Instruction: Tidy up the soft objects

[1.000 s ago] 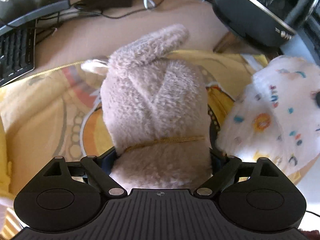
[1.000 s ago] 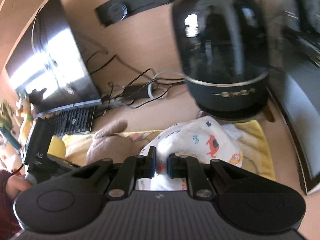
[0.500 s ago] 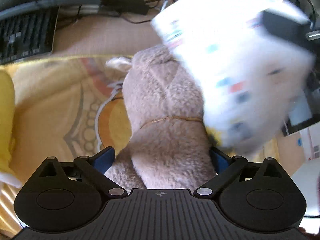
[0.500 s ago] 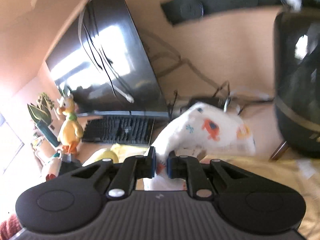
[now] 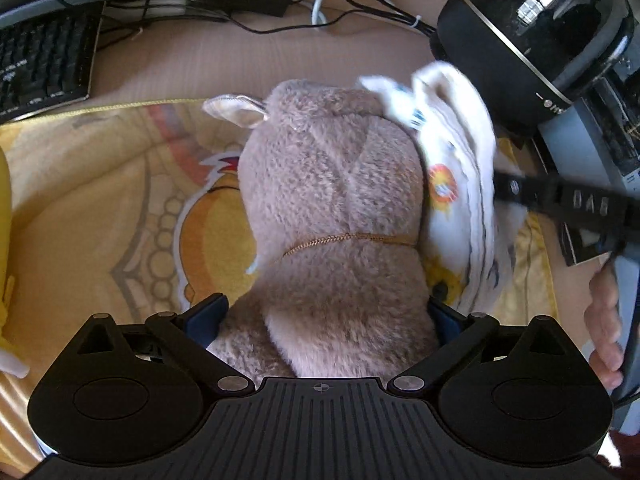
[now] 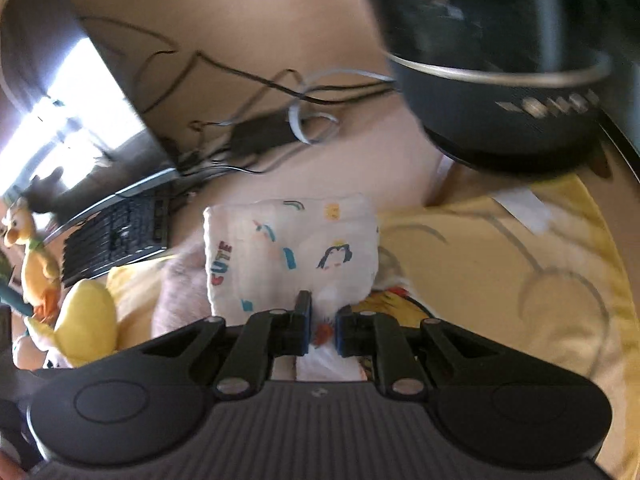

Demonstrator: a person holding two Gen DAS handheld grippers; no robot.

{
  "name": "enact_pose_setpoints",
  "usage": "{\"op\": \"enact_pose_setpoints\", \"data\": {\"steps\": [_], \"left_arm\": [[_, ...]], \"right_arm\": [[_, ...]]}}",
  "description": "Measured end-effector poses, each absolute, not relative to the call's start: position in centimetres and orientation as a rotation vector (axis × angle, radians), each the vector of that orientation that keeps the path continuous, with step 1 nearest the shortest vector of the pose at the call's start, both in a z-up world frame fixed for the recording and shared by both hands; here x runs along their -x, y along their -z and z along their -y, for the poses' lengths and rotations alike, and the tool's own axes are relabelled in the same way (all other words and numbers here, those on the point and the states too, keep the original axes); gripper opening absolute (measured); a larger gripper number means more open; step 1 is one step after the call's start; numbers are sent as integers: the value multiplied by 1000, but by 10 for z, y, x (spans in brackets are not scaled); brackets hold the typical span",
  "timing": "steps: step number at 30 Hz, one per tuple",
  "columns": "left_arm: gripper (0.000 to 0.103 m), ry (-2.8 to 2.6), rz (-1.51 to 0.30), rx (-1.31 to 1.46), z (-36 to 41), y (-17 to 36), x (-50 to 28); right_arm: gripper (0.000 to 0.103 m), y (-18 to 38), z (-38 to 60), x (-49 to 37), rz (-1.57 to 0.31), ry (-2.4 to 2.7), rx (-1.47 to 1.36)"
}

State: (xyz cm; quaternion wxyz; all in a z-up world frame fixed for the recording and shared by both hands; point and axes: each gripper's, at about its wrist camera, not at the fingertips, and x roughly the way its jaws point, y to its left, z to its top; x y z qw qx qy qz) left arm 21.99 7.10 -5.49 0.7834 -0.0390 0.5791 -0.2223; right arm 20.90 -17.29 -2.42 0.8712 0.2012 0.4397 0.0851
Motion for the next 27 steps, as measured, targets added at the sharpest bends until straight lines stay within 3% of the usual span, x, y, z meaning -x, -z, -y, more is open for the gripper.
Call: {"op": "enact_pose_setpoints", "data": {"steps": [11, 22, 27], "left_arm": [[103, 458, -1325, 179, -82, 59, -235], [102, 389, -1319, 232, -110, 45, -244], [102, 364, -1327, 298, -124, 47, -243]], "right_arm": [[13, 15, 200, -166, -926, -259, -444], [13, -36, 144, -128, -830, -589, -359], [13, -32, 108, -132, -825, -639, -258]]}}
